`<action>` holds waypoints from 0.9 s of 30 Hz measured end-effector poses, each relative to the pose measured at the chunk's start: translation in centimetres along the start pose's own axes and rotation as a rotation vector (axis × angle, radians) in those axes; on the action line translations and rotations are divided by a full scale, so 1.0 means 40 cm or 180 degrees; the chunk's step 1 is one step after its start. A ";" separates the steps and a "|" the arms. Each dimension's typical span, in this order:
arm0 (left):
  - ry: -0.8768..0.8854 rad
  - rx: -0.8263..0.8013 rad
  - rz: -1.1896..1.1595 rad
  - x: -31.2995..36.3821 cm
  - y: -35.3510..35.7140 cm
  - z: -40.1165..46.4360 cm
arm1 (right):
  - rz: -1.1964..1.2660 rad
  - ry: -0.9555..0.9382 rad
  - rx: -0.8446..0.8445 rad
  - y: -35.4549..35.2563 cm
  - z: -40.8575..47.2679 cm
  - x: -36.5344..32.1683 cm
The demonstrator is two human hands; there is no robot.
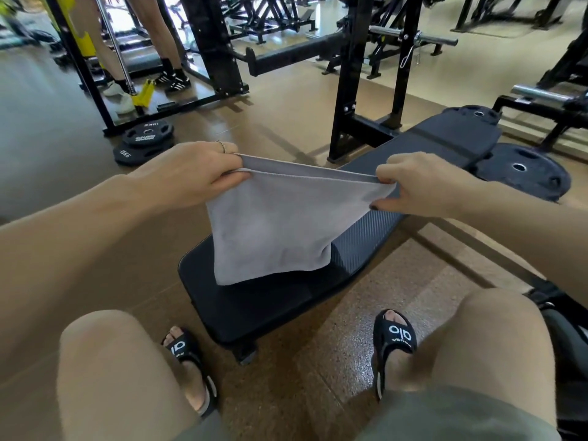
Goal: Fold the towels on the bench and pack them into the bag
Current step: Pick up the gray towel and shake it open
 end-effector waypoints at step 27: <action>0.0081 0.0586 -0.0602 0.108 0.036 -0.097 | 0.1045 0.1589 0.0674 0.011 -0.005 0.036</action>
Point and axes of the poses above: each hand's wrist, its own z-axis towards the middle knuckle, its own y-axis out of the palm, x = y × z, the point moved 3 cm from there along z, towards the middle knuckle, and after that the axes turned 2 degrees about y, right-handed, at the moved point
